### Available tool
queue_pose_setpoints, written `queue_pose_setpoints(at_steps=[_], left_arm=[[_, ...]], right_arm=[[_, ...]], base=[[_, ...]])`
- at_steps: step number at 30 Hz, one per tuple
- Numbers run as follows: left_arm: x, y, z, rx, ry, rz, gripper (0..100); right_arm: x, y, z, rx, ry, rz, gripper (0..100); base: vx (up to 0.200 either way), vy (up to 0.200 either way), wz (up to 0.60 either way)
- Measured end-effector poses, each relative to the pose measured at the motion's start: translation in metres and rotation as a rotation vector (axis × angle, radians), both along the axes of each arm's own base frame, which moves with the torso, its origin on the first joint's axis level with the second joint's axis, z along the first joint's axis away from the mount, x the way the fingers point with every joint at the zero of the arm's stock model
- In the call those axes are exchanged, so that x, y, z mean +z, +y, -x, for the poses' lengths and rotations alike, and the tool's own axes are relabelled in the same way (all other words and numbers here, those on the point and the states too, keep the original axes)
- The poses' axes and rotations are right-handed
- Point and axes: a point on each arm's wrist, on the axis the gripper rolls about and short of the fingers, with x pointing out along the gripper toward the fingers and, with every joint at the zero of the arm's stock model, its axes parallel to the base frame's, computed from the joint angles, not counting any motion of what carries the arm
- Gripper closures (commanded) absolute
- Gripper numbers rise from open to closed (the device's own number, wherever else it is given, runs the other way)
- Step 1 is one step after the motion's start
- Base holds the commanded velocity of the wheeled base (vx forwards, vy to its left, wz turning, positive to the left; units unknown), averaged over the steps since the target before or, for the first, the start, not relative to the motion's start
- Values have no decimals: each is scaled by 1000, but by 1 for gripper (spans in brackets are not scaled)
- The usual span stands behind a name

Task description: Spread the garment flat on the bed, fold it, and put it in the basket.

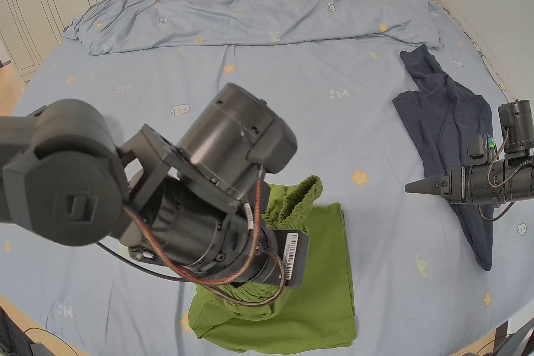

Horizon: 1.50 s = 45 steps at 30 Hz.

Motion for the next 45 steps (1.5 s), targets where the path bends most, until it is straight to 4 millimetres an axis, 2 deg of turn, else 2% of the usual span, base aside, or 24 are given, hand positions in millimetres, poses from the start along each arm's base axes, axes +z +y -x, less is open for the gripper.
queue_pose_setpoints(at_steps=[14, 15, 28, 33, 35, 38, 42, 45], left_arm=[[-21, -20, -13, 51, 13, -32, 100], [-22, -21, -13, 56, 18, -31, 0], [-32, -42, -15, 78, 42, 18, 0], [-30, -40, -21, 119, 52, 47, 0], [-27, -32, -24, 137, 55, 53, 0], [-22, -8, -35, 176, 82, 76, 0], [-20, 35, -46, 174, 165, 146, 0], [-31, 69, -49, 147, 219, 181, 0]], right_arm=[[-2, 0, 1, -1, 8, 1, 0], [-2, 0, 0, -1, 8, 1, 0], [-3, 0, 1, -1, 9, 1, 0], [-3, 2, 1, 9, 12, 0, 0], [-3, 5, 3, 23, 15, -2, 0], [-4, 14, 6, 62, 23, -3, 0], [-6, 30, 13, 135, 28, -5, 0], [-6, 45, 19, 198, 28, -7, 0]], base=[[0, 0, 0], [0, 0, 0], [0, 0, 0], [0, 0, 0], [0, 0, 0], [0, 0, 0], [0, 0, 0], [0, 0, 0]])
